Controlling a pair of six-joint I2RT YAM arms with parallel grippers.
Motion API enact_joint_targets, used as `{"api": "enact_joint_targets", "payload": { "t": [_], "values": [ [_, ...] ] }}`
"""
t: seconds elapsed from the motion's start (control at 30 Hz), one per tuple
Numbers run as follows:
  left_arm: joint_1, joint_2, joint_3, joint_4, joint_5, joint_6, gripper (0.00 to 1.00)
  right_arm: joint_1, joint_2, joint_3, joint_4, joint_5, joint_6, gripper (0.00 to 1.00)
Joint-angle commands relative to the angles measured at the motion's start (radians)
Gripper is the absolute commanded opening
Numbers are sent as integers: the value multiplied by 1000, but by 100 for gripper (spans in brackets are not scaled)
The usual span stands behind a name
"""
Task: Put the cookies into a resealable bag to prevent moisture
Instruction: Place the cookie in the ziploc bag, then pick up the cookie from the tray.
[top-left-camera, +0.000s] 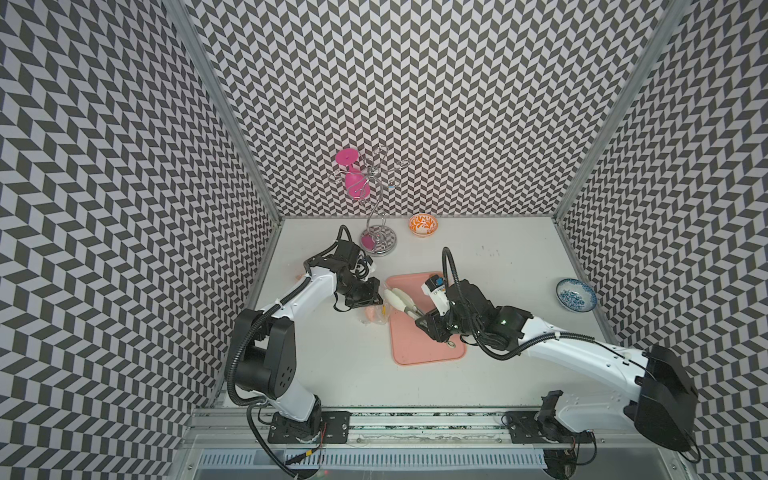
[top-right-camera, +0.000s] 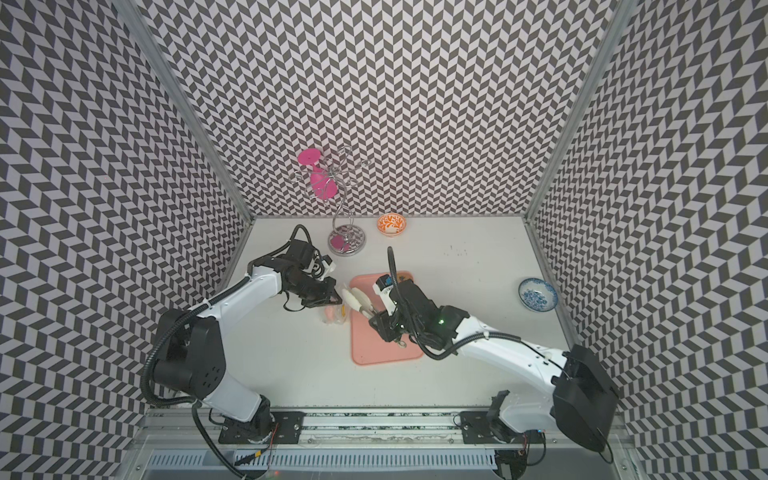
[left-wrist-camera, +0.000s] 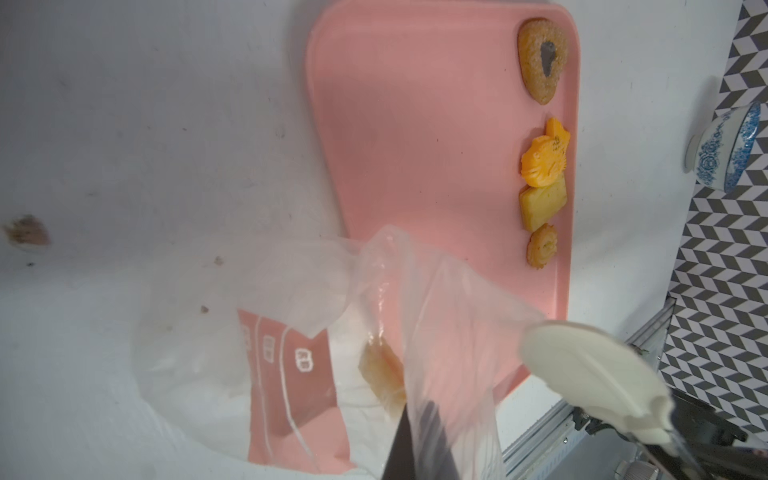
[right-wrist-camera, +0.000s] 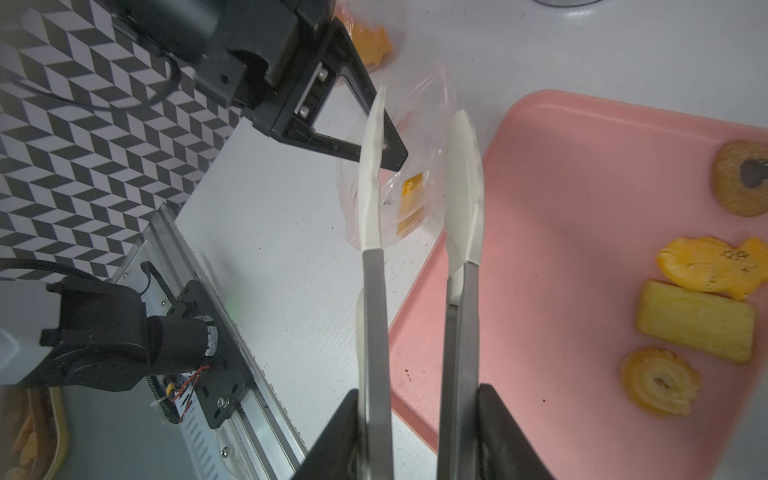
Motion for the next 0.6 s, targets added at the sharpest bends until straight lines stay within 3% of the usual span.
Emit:
{"api": "enact_joint_targets", "payload": {
  "t": [0.0,0.27,0.57],
  "values": [
    [0,-27,38,-38,-70,3,3,-21,-86,8,-40,110,12,42],
    [-9,7,30,0,-12,-5,3,-56,-136,-6,-350,390,79,42],
    [-22,38,38,14,-2,3,3,-59,-20,-30,-333,318,78,43]
  ]
}}
